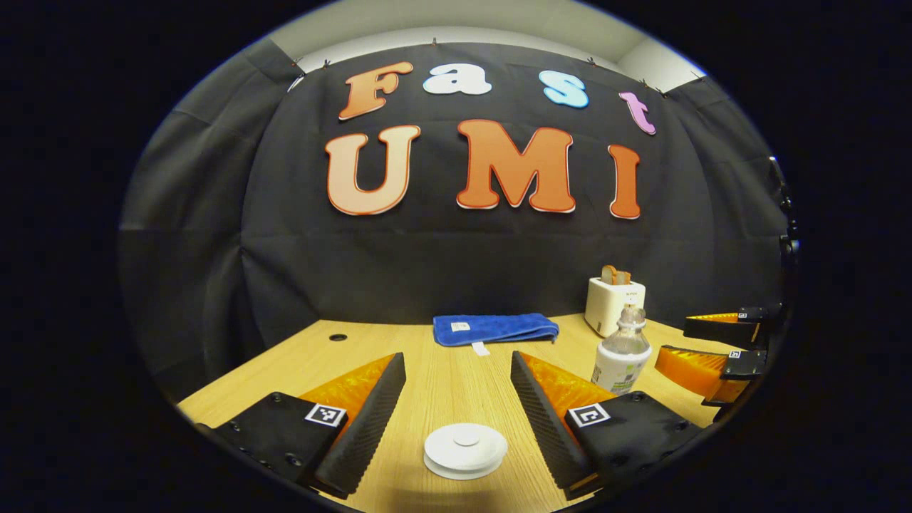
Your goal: Open the teacup lid with one hand, grasp the water bottle and pour water into the teacup with the other hand; after pouring, place the water bottle on the coaster and then close the teacup lid.
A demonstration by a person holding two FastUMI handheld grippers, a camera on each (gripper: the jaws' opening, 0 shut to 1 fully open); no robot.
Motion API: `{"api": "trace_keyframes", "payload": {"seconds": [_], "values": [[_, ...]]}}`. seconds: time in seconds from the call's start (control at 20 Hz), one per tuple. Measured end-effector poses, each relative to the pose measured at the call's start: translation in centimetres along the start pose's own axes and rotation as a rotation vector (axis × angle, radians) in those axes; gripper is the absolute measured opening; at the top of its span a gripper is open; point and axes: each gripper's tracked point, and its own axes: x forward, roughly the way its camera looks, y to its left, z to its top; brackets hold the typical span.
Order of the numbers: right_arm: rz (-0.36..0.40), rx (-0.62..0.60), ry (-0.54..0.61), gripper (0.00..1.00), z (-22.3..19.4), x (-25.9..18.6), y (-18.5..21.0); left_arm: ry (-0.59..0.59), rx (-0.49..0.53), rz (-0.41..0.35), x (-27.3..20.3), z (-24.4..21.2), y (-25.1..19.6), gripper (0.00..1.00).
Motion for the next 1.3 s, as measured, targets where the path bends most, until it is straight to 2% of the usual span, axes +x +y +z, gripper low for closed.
{"api": "trace_keyframes", "payload": {"seconds": [0.35, 0.6, 0.75, 0.8, 0.95, 1.05, 1.15, 1.2, 1.3], "values": [[0.052, 0.024, 0.090, 0.98, -3.5, 2.0, 1.6, 0.132, 0.021, -0.028, 1.4, -6.4, -0.3, 0.98], [0.066, 0.020, 0.106, 0.98, -4.2, 2.8, 2.3, 0.172, 0.027, -0.025, 2.6, -8.4, 0.3, 0.96], [0.075, 0.017, 0.110, 0.98, -4.6, 3.3, 2.6, 0.177, 0.032, -0.029, 2.9, -8.7, 0.3, 0.91], [0.076, 0.014, 0.111, 0.98, -4.6, 3.4, 2.7, 0.181, 0.034, -0.036, 2.9, -8.8, 0.2, 0.84], [0.082, 0.003, 0.119, 0.98, -5.0, 3.7, 3.0, 0.201, 0.072, -0.057, 2.9, -9.6, -0.6, 0.82], [0.084, -0.002, 0.123, 0.99, -5.3, 3.9, 3.1, 0.211, 0.097, -0.064, 3.1, -10.0, -0.8, 0.71], [0.086, -0.005, 0.126, 0.98, -5.4, 3.9, 3.2, 0.216, 0.097, -0.064, 3.5, -10.3, -1.1, 0.70], [0.086, -0.006, 0.128, 0.98, -5.5, 3.9, 3.1, 0.224, 0.096, -0.062, 3.6, -10.5, -1.1, 0.60], [0.085, -0.007, 0.129, 0.98, -5.6, 3.9, 3.1, 0.224, 0.099, -0.066, 3.6, -10.3, -1.2, 0.49]]}}
